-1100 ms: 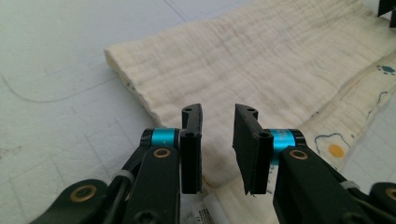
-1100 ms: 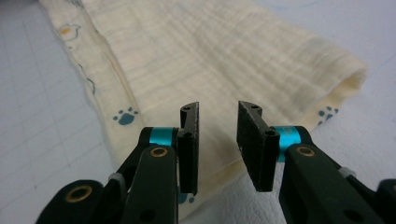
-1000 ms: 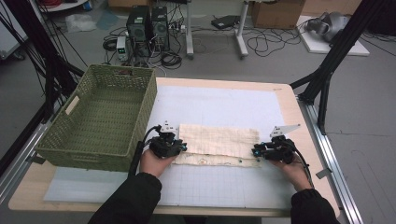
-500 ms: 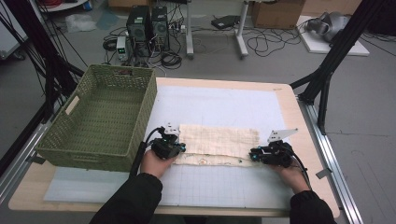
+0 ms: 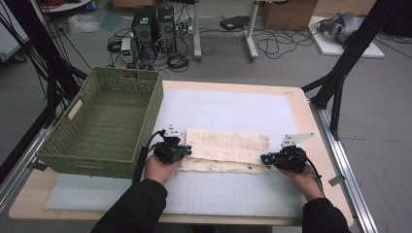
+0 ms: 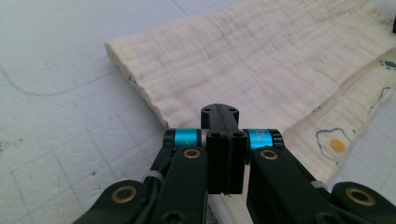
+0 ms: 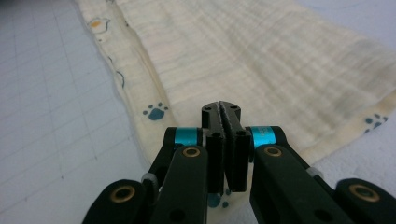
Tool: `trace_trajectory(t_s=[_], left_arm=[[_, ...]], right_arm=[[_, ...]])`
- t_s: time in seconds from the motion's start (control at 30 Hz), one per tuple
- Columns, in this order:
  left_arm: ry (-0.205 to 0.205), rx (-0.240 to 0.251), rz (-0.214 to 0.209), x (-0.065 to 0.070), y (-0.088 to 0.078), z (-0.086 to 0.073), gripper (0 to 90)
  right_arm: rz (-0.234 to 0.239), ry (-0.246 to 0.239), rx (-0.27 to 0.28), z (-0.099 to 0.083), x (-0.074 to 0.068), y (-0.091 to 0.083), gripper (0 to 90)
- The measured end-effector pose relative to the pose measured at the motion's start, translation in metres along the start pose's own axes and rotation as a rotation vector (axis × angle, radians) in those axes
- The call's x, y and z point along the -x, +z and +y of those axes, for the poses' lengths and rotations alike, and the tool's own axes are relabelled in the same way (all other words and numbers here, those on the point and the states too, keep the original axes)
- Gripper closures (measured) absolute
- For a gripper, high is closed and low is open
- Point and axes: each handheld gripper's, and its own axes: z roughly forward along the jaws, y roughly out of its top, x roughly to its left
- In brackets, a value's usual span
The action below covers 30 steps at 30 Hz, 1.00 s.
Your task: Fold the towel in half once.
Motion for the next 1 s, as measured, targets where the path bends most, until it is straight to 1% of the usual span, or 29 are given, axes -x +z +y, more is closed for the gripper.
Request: trace_trajectory(t_s=[0.13,0.2,0.23,0.27,0.33,0.37,0.43,0.47,0.5,0.53,0.6,0.63,0.7,0.8,0.83,0.93,0.97,1.0], left_arm=[[-0.034,0.037,-0.01,0.0,-0.005,0.002,89.6],[-0.029,0.042,-0.014,0.001,-0.008,0.003,89.6],[-0.035,0.045,-0.02,0.002,-0.009,0.003,89.6],[-0.032,0.046,-0.021,0.002,-0.011,0.003,89.6],[-0.03,0.048,-0.023,0.003,-0.015,0.003,89.6],[-0.037,0.053,-0.026,0.003,-0.017,0.002,89.6],[-0.032,0.05,-0.031,0.004,-0.022,0.0,89.6],[-0.03,0.047,-0.036,0.005,-0.023,-0.002,89.6],[-0.019,0.034,-0.037,0.006,-0.025,-0.004,89.6],[-0.016,0.029,-0.036,0.008,-0.025,-0.007,89.6],[-0.016,0.01,-0.049,0.009,-0.026,-0.013,89.6],[-0.012,-0.001,-0.049,0.01,-0.025,-0.016,89.6],[-0.003,-0.023,-0.047,0.011,-0.024,-0.022,89.6],[-0.005,-0.047,-0.045,0.011,-0.02,-0.028,89.6],[0.0,-0.059,-0.043,0.011,-0.019,-0.029,89.6],[0.002,-0.064,-0.04,0.011,-0.016,-0.031,89.2],[0.005,-0.059,-0.039,0.011,-0.017,-0.03,88.8],[0.002,-0.05,-0.038,0.011,-0.017,-0.03,85.3]], right_arm=[[0.001,0.002,0.043,0.003,0.0,-0.006,88.8],[0.005,0.005,0.058,0.004,-0.001,-0.009,88.8],[0.008,0.006,0.068,0.004,-0.002,-0.011,88.9],[0.012,0.009,0.079,0.005,-0.003,-0.013,88.9],[0.015,0.007,0.086,0.006,-0.006,-0.017,88.9],[0.013,0.003,0.096,0.006,-0.008,-0.019,88.9],[0.02,0.001,0.1,0.005,-0.01,-0.023,88.9],[0.022,0.003,0.095,0.004,-0.013,-0.024,88.9],[0.022,-0.006,0.093,0.004,-0.013,-0.025,88.9],[0.025,-0.003,0.079,0.002,-0.016,-0.025,88.9],[0.029,-0.007,0.055,-0.002,-0.017,-0.023,88.9],[0.032,0.002,0.041,-0.003,-0.018,-0.022,88.9],[0.036,0.005,0.013,-0.007,-0.018,-0.019,88.9],[0.044,0.004,-0.026,-0.01,-0.019,-0.014,89.0],[0.05,0.003,-0.038,-0.012,-0.019,-0.012,89.0],[0.059,0.015,-0.08,-0.017,-0.019,-0.006,88.9],[0.062,0.017,-0.075,-0.016,-0.019,-0.006,88.6],[0.053,0.007,-0.062,-0.016,-0.018,-0.007,86.3]])
